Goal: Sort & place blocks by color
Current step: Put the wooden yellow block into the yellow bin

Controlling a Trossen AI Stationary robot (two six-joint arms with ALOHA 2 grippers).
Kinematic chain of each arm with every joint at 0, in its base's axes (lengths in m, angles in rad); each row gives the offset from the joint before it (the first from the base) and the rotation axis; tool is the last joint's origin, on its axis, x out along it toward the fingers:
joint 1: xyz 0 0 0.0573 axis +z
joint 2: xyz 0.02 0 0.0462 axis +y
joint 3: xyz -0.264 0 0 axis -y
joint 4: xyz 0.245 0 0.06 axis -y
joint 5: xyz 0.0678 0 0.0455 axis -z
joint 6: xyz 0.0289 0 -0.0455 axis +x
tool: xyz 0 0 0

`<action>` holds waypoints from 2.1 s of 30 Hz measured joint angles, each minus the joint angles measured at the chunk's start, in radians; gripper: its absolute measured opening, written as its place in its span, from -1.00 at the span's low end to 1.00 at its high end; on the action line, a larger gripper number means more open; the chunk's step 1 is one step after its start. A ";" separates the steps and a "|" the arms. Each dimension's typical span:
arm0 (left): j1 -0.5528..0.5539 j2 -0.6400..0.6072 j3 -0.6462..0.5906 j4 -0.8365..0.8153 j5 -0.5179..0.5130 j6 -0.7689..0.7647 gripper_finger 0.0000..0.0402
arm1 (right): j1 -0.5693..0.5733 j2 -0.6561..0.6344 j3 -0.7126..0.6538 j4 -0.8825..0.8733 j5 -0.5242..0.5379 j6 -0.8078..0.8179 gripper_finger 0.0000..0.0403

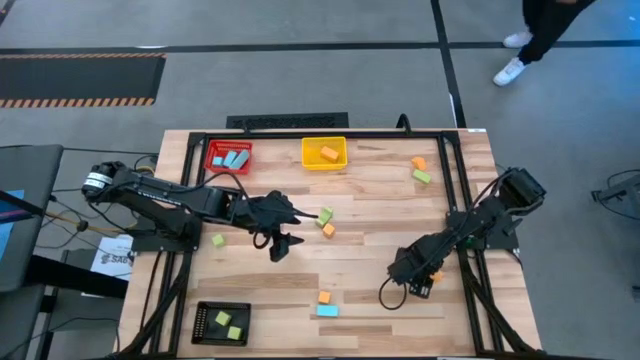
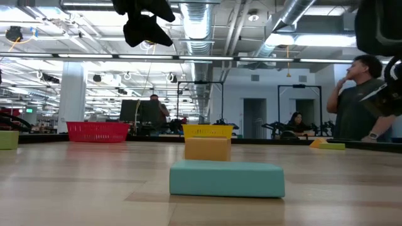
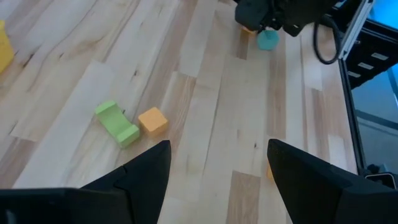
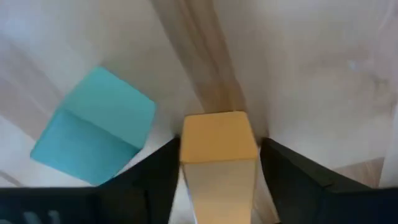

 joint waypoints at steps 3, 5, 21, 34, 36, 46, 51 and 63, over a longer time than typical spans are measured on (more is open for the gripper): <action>0.000 0.000 0.000 -0.003 -0.001 0.000 0.26 | 0.007 0.000 0.000 0.031 0.000 -0.006 -0.08; 0.000 0.000 0.000 -0.008 -0.001 0.000 0.26 | 0.006 0.000 0.003 0.049 -0.003 -0.003 -0.32; -0.011 -0.298 0.000 -0.094 -0.233 -0.013 0.26 | -0.143 -0.066 0.371 0.041 0.272 -0.137 -0.40; -0.174 -0.163 0.000 -0.162 -0.296 -0.106 0.26 | -0.647 -0.019 0.423 0.815 0.270 -0.507 -0.40; -0.201 -0.131 0.000 -0.170 -0.292 -0.126 0.26 | -0.718 0.030 0.437 0.848 0.270 -0.514 -0.40; -0.269 -0.078 0.000 -0.168 -0.350 -0.265 0.26 | -0.962 0.323 0.758 0.620 0.263 -0.551 -0.40; -0.278 -0.080 0.000 -0.171 -0.416 -0.329 0.26 | -0.984 0.461 0.962 0.426 0.261 -0.580 -0.40; -0.283 -0.079 0.000 -0.173 -0.478 -0.403 0.26 | -1.003 0.657 1.225 0.256 0.289 -0.591 -0.19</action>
